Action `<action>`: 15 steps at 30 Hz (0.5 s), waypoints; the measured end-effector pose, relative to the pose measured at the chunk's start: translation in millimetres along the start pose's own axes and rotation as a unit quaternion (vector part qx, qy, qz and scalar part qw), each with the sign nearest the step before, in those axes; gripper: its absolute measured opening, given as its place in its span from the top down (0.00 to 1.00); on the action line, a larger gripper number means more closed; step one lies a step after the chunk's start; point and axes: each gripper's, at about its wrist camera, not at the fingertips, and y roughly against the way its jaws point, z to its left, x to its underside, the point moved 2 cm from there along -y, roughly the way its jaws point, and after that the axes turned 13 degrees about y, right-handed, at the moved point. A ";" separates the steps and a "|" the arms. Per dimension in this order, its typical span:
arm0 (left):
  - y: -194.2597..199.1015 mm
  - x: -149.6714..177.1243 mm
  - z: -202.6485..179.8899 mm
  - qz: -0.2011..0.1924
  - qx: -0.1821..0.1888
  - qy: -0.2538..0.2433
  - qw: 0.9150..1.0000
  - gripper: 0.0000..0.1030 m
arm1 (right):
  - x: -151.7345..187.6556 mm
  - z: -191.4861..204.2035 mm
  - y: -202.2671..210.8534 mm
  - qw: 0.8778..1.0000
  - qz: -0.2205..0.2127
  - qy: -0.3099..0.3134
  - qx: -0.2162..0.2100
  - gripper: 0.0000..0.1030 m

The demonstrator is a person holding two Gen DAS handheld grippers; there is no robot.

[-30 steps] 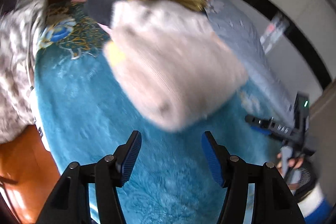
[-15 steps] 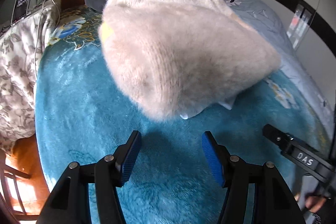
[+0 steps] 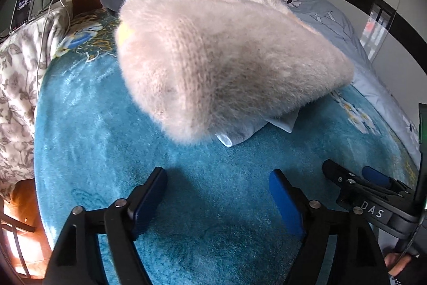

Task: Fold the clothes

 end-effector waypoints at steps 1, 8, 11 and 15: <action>-0.5 0.2 0.0 0.003 0.005 -0.002 1.000 0.12 | 0.2 0.5 -0.1 1.000 0.000 0.001 0.002 0.06; 0.7 2.3 1.0 0.007 0.018 -0.013 1.000 0.00 | 0.7 1.8 -1.7 1.000 0.000 0.006 0.010 0.05; 3.9 2.4 4.2 0.006 0.025 -0.009 1.000 0.00 | 0.1 1.3 -3.1 1.000 0.000 0.008 0.012 0.05; 14.1 7.6 2.5 -0.002 0.031 -0.003 0.999 0.00 | -0.6 1.3 -4.1 1.000 -0.001 0.011 0.016 0.05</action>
